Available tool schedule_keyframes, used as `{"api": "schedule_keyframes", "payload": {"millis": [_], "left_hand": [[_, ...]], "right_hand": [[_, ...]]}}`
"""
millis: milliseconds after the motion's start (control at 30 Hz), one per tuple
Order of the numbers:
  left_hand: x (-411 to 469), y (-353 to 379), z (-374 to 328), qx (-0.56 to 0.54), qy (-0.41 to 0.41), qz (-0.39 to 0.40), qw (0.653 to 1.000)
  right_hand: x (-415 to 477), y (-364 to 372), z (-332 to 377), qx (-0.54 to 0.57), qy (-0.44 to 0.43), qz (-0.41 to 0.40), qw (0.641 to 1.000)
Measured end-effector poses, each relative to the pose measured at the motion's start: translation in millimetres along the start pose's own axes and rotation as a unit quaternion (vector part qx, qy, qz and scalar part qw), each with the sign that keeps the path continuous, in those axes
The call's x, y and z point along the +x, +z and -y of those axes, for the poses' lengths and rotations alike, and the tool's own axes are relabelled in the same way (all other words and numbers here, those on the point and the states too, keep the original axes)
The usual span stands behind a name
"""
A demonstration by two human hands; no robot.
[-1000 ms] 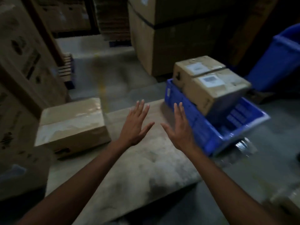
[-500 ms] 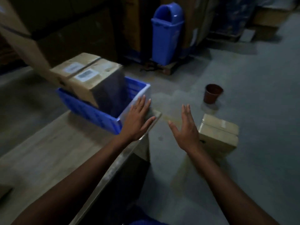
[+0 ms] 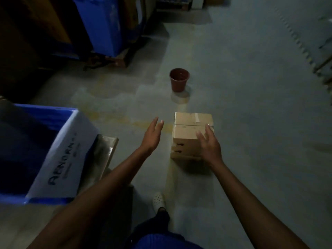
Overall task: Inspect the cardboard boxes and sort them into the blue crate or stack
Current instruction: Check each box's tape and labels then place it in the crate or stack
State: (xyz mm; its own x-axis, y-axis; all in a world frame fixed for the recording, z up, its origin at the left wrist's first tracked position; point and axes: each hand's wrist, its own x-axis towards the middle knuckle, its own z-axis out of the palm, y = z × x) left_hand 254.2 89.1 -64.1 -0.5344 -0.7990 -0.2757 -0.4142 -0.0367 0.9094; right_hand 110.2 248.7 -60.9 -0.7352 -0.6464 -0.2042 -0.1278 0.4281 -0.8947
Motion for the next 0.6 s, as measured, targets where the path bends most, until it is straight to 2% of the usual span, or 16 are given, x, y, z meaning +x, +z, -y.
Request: {"api": "schedule_keyframes", "payload": {"millis": [67,167,333,500,600], "left_hand": [[38.4,13.8,0.4,-0.091,-0.075,0.008,0.993],[95.7,33.1,6.0,-0.115,-0.135,0.014,0.984],[173.1,76.5,30.3,-0.101,-0.187,0.020,0.977],[237.6,135.0,81.8,-0.081,-0.241,0.011,0.967],[265.7,164.0,114.9,-0.053,-0.242,-0.001,0.969]], "right_hand": [[35.3,-7.6,-14.4,0.120,0.104,-0.019,0.987],[82.6,-21.5,-33.7,0.215,0.199,-0.026,0.956],[156.2,-33.4,-73.7,0.204,0.256,-0.028,0.944],[235.4,-27.0,-147.9,0.175,0.295,-0.025,0.939],[272.4,-18.4,-197.3,0.145,0.311,-0.017,0.939]]}}
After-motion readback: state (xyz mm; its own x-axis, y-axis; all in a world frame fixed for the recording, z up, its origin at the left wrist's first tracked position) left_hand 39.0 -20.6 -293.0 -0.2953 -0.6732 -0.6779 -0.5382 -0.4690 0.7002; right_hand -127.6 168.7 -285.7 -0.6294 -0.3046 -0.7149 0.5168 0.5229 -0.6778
